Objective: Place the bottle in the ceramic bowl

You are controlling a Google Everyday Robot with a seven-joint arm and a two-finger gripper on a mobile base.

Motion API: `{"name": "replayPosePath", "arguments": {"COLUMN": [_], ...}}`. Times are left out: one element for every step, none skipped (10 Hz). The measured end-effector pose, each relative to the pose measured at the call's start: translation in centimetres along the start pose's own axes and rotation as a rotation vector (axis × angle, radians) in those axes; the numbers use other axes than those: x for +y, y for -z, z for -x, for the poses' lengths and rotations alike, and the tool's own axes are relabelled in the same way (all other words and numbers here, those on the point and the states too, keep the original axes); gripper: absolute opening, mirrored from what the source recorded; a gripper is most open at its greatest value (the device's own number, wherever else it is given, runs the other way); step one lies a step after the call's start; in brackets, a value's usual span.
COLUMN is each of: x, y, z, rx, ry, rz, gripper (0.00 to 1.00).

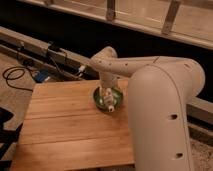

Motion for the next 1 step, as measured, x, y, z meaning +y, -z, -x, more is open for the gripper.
{"name": "replayPosePath", "arguments": {"x": [-0.01], "y": [0.0], "z": [0.0], "rx": [0.0], "ry": [0.0], "rz": [0.0], "gripper": [0.8]}}
